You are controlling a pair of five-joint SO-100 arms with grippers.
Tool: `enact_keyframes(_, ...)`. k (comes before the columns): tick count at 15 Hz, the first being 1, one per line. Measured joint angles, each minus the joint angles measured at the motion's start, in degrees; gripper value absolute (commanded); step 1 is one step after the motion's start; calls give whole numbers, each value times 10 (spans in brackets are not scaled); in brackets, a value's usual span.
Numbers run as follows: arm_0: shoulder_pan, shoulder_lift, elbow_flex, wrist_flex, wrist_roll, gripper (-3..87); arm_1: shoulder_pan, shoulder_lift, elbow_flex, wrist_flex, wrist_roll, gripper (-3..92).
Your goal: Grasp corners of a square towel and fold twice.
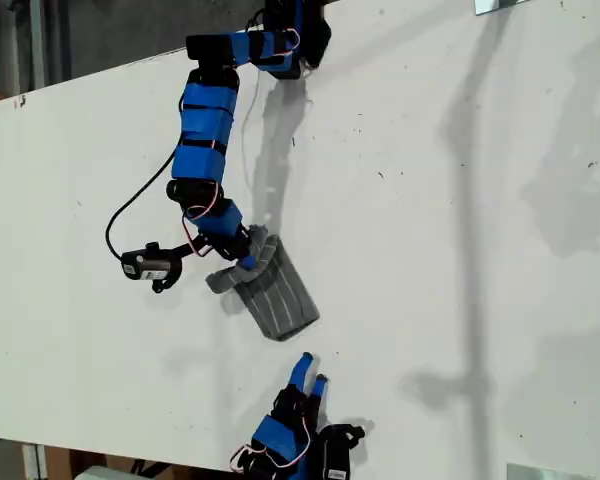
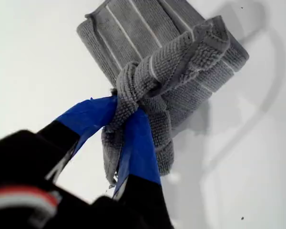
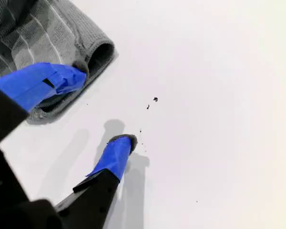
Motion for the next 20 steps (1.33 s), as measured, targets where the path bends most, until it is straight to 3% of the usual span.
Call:
enact_keyframes(1, 0, 0, 0, 0, 0, 261, 0, 0, 0, -13, -5, 251)
enact_keyframes(2, 0, 0, 0, 0, 0, 261, -4, 0, 0, -29, -19, 279)
enact_keyframes(6, 0, 0, 0, 0, 0, 261, -92, 19, 0, -100, -149, 309)
enact_keyframes(8, 1, 0, 0, 0, 0, 261, -97, 64, 30, -100, -148, 282)
enact_keyframes(12, 1, 5, 0, 4, 3, 261, 47, 174, 239, -44, 45, 319)
enact_keyframes(16, -8, 29, 0, 18, 24, 261, 98, 382, 514, 0, 231, 348)
enact_keyframes(20, -10, 51, 0, 33, 49, 261, 18, 780, 848, -34, 428, 404)
